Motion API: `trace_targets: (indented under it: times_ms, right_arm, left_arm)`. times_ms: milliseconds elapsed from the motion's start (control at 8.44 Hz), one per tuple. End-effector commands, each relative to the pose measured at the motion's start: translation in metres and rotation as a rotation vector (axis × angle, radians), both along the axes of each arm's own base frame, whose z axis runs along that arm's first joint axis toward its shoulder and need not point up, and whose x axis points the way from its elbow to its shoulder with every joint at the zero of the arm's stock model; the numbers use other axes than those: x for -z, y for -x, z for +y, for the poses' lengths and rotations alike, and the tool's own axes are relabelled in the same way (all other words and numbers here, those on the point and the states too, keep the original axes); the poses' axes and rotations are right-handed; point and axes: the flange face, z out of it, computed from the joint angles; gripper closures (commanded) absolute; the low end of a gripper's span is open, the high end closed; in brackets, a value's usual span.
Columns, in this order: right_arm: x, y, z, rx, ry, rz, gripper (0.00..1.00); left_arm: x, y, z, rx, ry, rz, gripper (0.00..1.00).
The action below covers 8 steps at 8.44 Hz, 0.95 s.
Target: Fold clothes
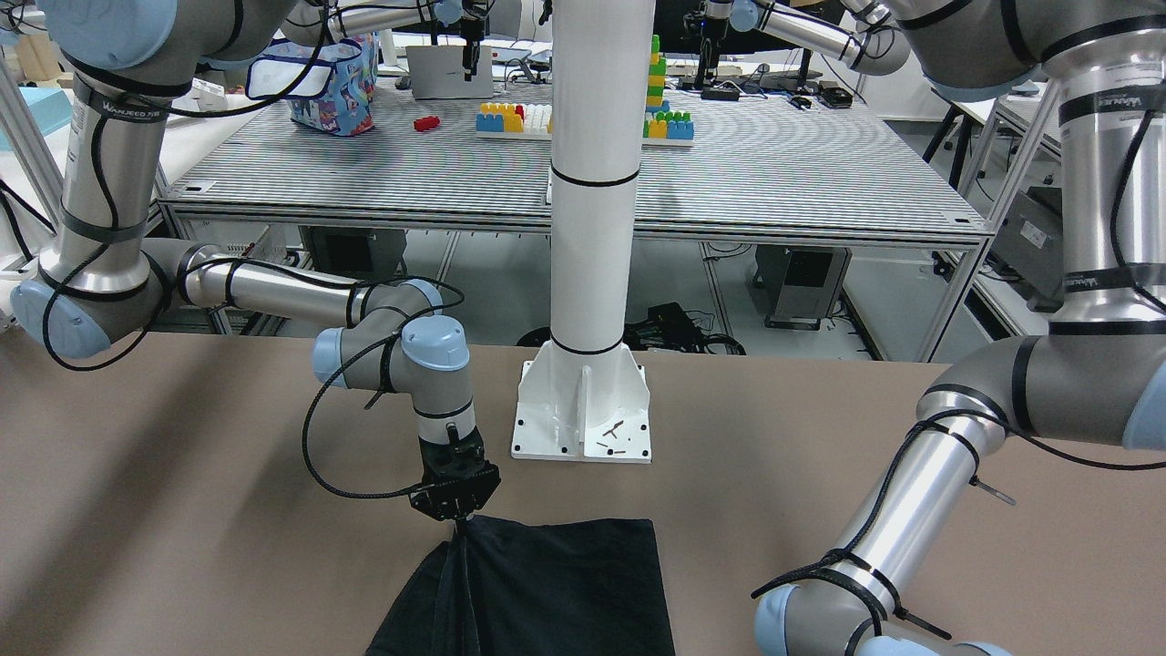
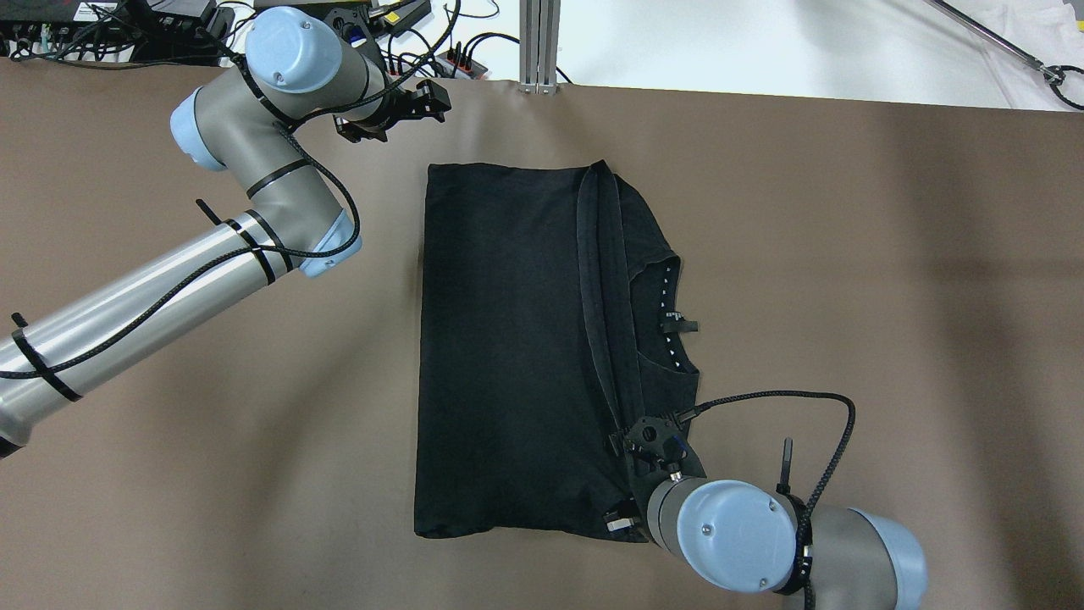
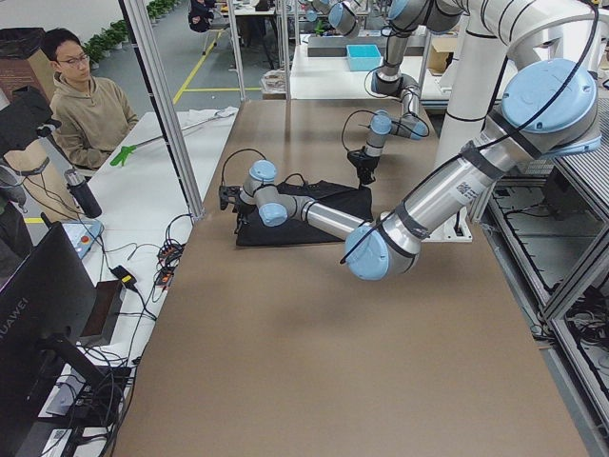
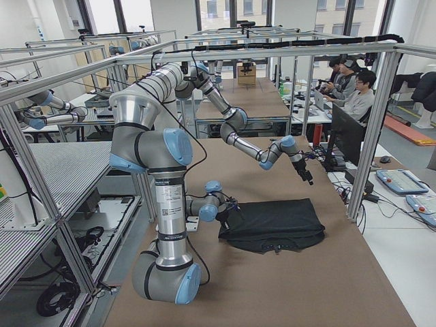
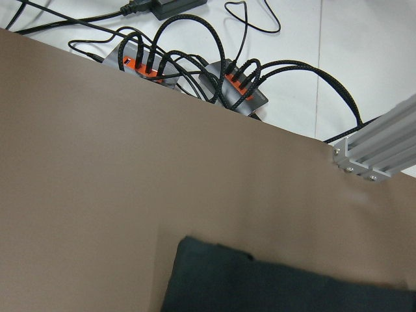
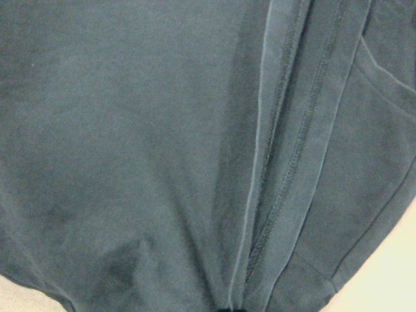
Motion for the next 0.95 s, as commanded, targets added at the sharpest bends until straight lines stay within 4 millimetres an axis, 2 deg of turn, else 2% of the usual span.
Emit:
trace_targets:
  times_ms: [0, 119, 237, 356, 474, 593, 711, 830]
  right_arm:
    - [-0.015, -0.022, 0.018, -0.028, 0.071, -0.006, 0.95]
    - [-0.028, -0.037, 0.021, -0.033, 0.079, 0.009, 0.69]
    - [-0.026, -0.037, 0.021, -0.071, 0.119, -0.009, 0.06]
    - [-0.022, -0.035, 0.016, -0.089, 0.126, -0.018, 0.05]
    - [-0.004, -0.030, -0.010, -0.129, 0.117, -0.042, 0.05]
    - [0.007, -0.029, -0.058, -0.202, 0.106, -0.046, 0.05]
    - [0.012, -0.012, -0.078, -0.187, 0.069, -0.027, 0.05]
    - [0.011, -0.003, -0.085, -0.161, 0.035, -0.005, 0.05]
  left_arm:
    - [0.003, 0.001, 0.001, 0.008, 0.004, 0.011, 0.00]
    - [0.002, 0.001, 0.001, 0.008, 0.005, 0.010, 0.00]
    - [0.004, 0.001, 0.001, 0.006, 0.008, 0.009, 0.00]
    - [0.005, 0.001, 0.001, 0.006, 0.011, 0.006, 0.00]
    - [0.005, 0.002, 0.000, 0.007, 0.014, 0.007, 0.00]
    - [0.005, 0.002, 0.000, 0.007, 0.014, 0.007, 0.00]
    - [0.004, 0.001, 0.000, 0.007, 0.015, 0.006, 0.00]
    - [0.004, 0.003, -0.001, 0.009, 0.015, 0.006, 0.00]
